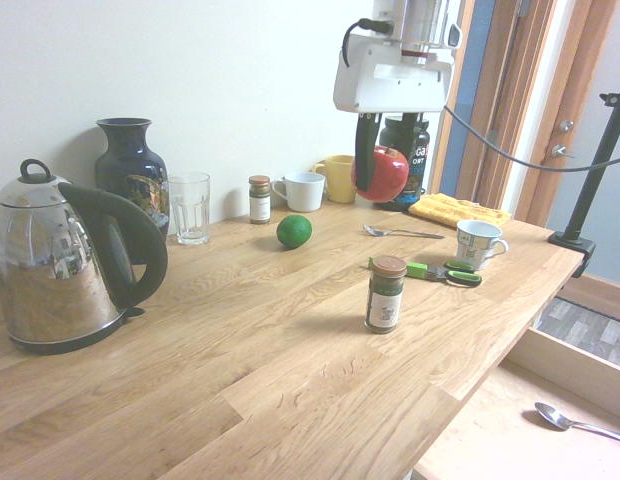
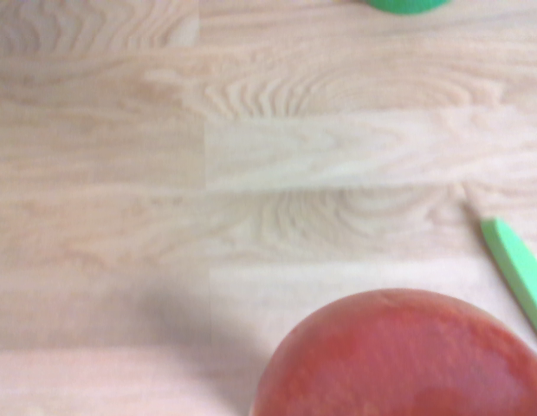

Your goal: Put red apple in the drawer

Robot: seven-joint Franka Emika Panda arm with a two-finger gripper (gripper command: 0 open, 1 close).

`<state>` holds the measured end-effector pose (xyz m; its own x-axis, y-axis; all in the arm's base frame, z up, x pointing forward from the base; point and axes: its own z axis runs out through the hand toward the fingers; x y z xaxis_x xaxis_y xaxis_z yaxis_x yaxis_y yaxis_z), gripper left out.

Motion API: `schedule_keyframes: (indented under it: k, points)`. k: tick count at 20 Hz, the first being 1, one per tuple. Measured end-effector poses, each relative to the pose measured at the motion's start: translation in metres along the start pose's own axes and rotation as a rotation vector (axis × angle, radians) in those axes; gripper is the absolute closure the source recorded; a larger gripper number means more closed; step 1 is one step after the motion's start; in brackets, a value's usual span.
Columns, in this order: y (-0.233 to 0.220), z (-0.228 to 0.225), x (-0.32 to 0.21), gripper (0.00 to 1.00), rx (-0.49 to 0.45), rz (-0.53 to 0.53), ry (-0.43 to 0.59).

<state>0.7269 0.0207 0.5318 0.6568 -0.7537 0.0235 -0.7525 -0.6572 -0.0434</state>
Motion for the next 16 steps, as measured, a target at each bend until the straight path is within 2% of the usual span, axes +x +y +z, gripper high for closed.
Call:
schedule_keyframes:
  k: [9,16]
  points:
    - [0.031,0.003,-0.026,1.0,0.0,0.01,-0.007]
    - [0.067,0.026,-0.052,1.0,-0.005,0.025,-0.01]
